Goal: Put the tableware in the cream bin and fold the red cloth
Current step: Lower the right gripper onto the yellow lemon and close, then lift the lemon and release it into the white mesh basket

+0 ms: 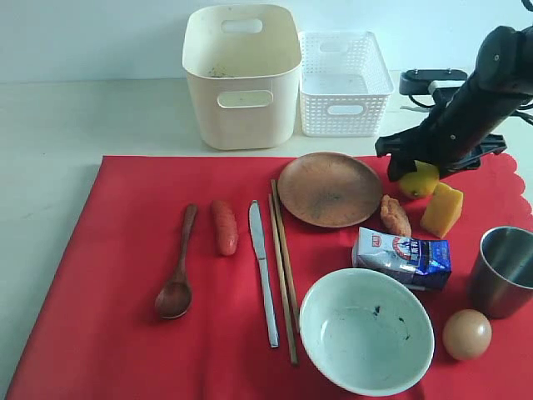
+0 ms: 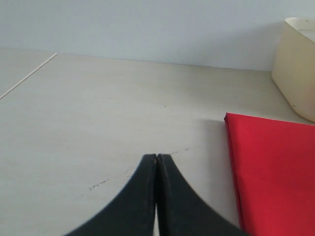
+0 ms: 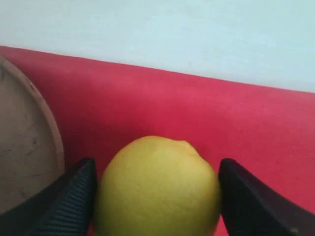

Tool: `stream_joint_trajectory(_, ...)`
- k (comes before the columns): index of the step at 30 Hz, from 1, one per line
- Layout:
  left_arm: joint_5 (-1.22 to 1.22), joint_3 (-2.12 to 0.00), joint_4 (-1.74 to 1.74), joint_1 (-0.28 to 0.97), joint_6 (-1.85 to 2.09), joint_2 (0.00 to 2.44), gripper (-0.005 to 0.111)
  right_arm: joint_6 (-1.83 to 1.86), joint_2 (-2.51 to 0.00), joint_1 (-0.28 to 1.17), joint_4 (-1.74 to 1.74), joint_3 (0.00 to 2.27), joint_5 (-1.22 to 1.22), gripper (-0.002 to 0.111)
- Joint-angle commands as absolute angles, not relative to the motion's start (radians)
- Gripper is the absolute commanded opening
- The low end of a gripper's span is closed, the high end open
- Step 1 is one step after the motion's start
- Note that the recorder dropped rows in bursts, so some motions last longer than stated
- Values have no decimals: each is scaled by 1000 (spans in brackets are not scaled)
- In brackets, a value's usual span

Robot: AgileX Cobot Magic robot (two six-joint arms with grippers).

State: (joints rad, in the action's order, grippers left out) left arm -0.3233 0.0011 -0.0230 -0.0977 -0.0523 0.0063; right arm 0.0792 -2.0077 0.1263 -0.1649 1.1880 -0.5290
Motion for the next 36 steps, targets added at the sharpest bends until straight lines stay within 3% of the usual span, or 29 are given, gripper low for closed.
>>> stream_joint_trajectory(1,-319,0,-26,-100,-59,0,2,86,-2007,128,-155,1194,-529,41)
stream_joint_trajectory(8,-319,0,-26,-100,-59,0,2,81,-1966,128,-157,1194,-533,0)
stream_joint_trajectory(22,-319,0,-26,-100,-59,0,2,77,-1789,128,-338,1194,-281,0)
stream_joint_trajectory(29,-319,0,-26,-100,-59,0,2,85,-1820,128,-393,1199,-124,0)
stream_joint_trajectory(36,-319,0,-26,-100,-59,0,2,85,-1925,128,-393,1358,-187,0)
